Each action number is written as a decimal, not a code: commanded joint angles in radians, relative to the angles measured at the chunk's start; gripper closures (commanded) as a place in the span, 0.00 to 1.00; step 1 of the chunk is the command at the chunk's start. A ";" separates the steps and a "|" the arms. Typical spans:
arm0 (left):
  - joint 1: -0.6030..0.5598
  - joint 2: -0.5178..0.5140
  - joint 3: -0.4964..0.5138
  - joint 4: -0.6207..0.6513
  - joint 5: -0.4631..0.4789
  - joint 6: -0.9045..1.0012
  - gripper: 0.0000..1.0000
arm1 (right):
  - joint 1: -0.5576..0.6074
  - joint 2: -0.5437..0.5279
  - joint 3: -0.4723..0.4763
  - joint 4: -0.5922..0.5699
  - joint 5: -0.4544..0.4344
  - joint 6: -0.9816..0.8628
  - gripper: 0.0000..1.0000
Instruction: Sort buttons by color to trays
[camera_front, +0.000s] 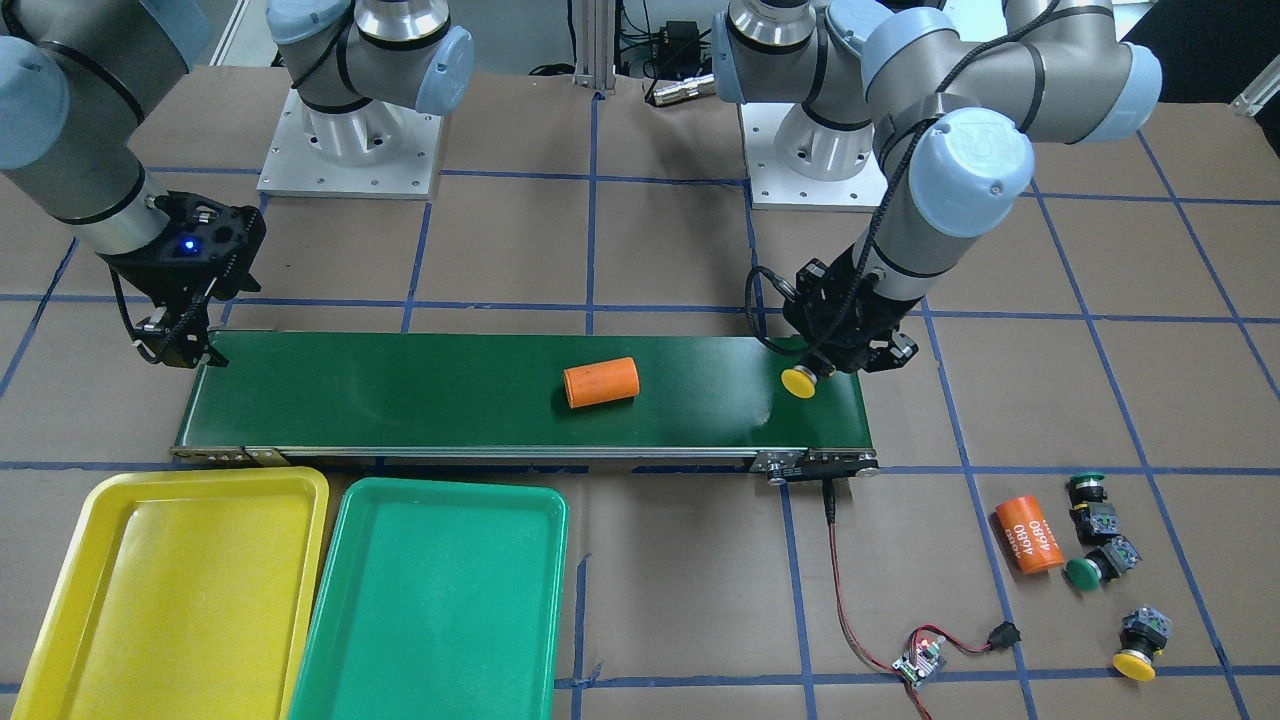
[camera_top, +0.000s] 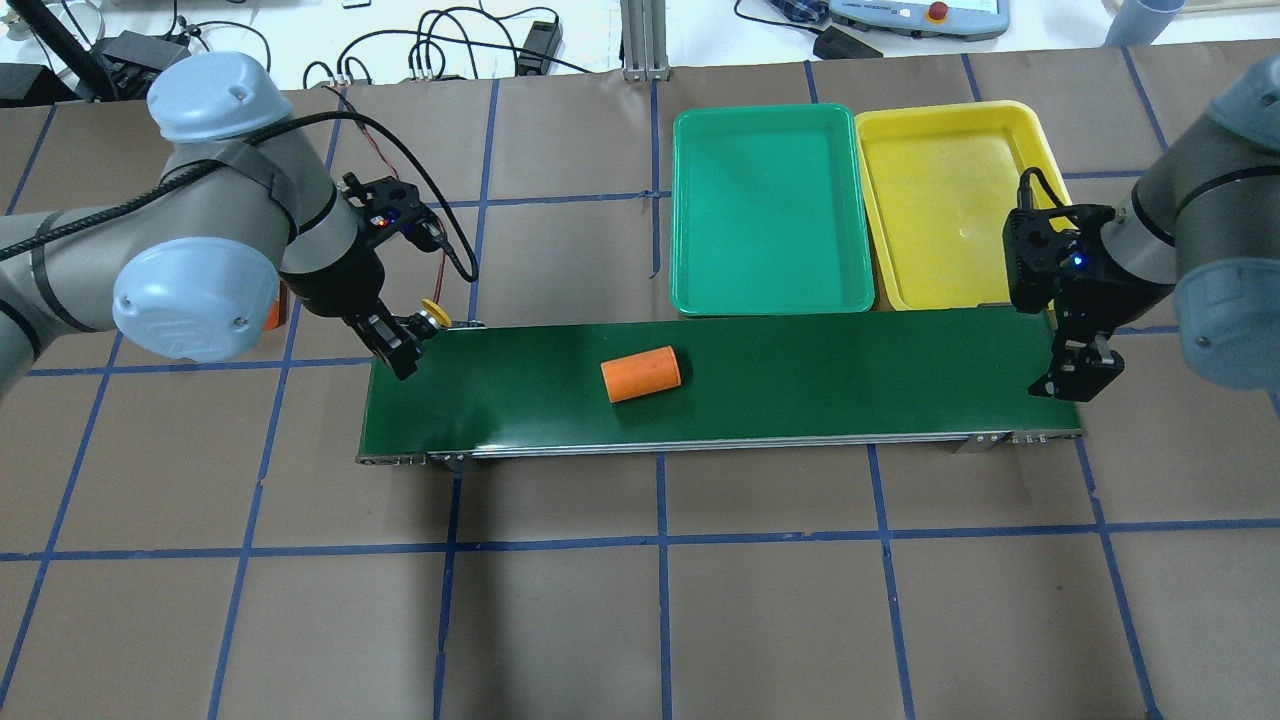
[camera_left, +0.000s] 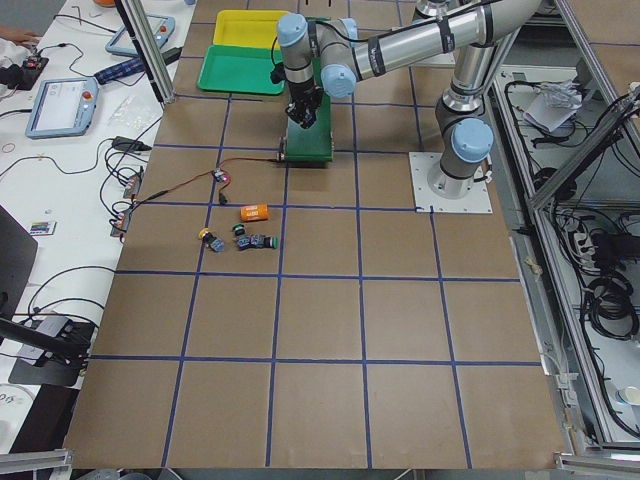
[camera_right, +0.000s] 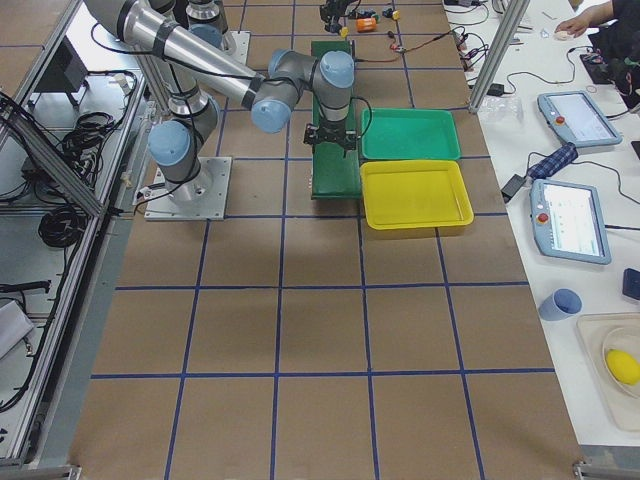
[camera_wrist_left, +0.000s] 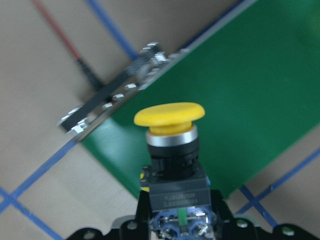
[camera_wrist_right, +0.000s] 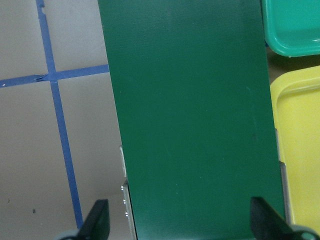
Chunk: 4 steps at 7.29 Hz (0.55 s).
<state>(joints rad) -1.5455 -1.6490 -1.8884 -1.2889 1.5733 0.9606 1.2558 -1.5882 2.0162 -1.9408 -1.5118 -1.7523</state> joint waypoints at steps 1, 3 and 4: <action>-0.024 0.064 -0.128 0.081 0.001 0.246 1.00 | 0.008 0.017 -0.004 0.014 -0.011 -0.003 0.00; -0.024 0.064 -0.224 0.285 -0.012 0.467 1.00 | 0.008 0.016 0.010 0.017 0.001 0.002 0.00; -0.024 0.037 -0.222 0.302 -0.012 0.512 1.00 | 0.008 0.008 0.010 0.017 0.002 0.007 0.00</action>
<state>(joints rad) -1.5687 -1.5912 -2.0934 -1.0419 1.5654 1.3878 1.2635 -1.5759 2.0249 -1.9244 -1.5127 -1.7505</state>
